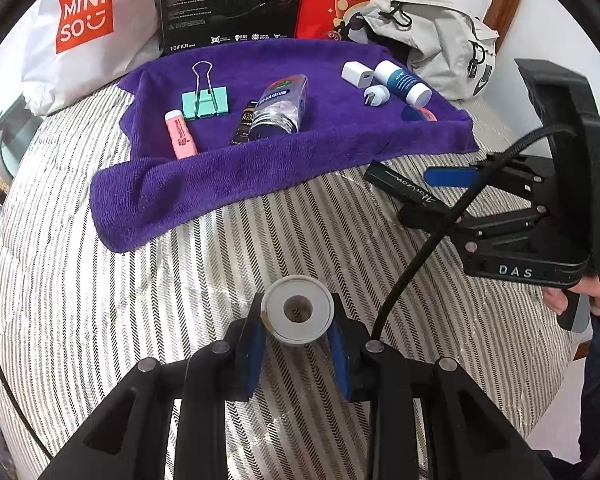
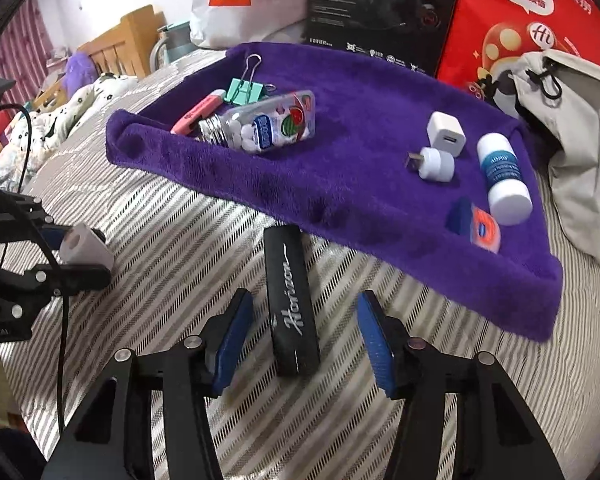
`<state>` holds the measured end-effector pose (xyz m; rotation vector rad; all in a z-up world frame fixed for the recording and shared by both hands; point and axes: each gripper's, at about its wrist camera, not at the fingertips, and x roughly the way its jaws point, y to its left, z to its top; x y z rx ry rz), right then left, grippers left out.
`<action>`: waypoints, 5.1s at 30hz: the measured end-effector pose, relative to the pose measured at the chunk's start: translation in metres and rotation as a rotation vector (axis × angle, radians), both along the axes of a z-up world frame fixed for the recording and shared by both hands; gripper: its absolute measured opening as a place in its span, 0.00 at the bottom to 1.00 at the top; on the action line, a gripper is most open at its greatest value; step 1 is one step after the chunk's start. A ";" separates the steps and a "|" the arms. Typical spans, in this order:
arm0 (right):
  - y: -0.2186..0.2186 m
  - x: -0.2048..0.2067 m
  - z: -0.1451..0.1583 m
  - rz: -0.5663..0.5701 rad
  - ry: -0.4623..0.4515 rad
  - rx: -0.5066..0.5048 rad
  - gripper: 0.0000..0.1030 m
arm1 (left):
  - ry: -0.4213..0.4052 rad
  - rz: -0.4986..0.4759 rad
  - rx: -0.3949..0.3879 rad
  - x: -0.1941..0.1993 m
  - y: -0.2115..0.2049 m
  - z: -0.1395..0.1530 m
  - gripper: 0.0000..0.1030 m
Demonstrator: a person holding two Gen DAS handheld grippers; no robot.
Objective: Organize rigid objects
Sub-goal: 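Grasp the white tape roll with the left tool while the right tool grasps the black Horizon tube, then place the tape roll on the towel with the left tool while the right tool places the Horizon tube there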
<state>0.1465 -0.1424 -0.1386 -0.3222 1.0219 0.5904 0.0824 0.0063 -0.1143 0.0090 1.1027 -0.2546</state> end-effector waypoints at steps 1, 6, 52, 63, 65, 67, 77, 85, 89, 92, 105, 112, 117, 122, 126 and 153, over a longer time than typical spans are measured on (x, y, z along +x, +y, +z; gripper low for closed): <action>0.001 0.001 0.000 0.002 -0.003 0.002 0.51 | 0.003 0.001 -0.004 0.001 0.000 -0.001 0.27; 0.001 0.002 0.002 0.020 0.017 0.002 0.26 | 0.011 0.003 -0.007 0.002 0.000 -0.004 0.27; -0.055 -0.001 0.045 -0.070 0.116 0.090 0.21 | -0.057 0.065 -0.056 0.029 0.029 0.035 0.27; -0.039 0.065 0.053 -0.086 0.099 0.091 0.21 | -0.079 0.063 -0.064 0.056 0.031 0.048 0.27; -0.032 0.078 0.048 -0.079 0.108 0.078 0.21 | -0.077 0.064 -0.073 0.059 0.033 0.047 0.27; -0.024 0.086 0.044 -0.072 0.107 0.057 0.21 | -0.073 0.071 -0.069 0.062 0.036 0.045 0.27; -0.001 0.106 0.016 -0.042 0.149 -0.005 0.21 | -0.063 0.099 -0.089 0.072 0.050 0.039 0.27; 0.003 0.105 0.011 -0.016 0.145 -0.033 0.22 | -0.062 0.102 -0.086 0.083 0.053 0.037 0.27; 0.005 0.100 0.012 0.010 0.135 -0.067 0.30 | -0.059 0.108 -0.086 0.090 0.054 0.035 0.27; -0.001 0.098 0.019 -0.006 0.133 -0.055 0.30 | -0.055 0.112 -0.080 0.099 0.052 0.032 0.27; -0.040 0.054 0.056 -0.051 0.088 0.022 0.39 | -0.029 0.089 -0.045 0.138 0.040 0.011 0.27; -0.058 0.027 0.043 -0.088 0.170 0.073 0.39 | -0.012 0.081 -0.022 0.151 0.038 -0.003 0.27; -0.066 0.015 0.035 -0.125 0.215 0.115 0.39 | -0.014 0.066 -0.012 0.155 0.036 -0.005 0.27; -0.072 0.008 0.036 -0.142 0.235 0.158 0.39 | -0.013 0.073 -0.017 0.156 0.040 -0.007 0.27; -0.075 0.008 0.036 -0.151 0.240 0.156 0.39 | -0.002 0.075 -0.014 0.157 0.043 -0.010 0.27; -0.090 -0.014 0.049 -0.237 0.199 0.165 0.54 | -0.032 0.082 0.055 0.119 0.037 0.020 0.81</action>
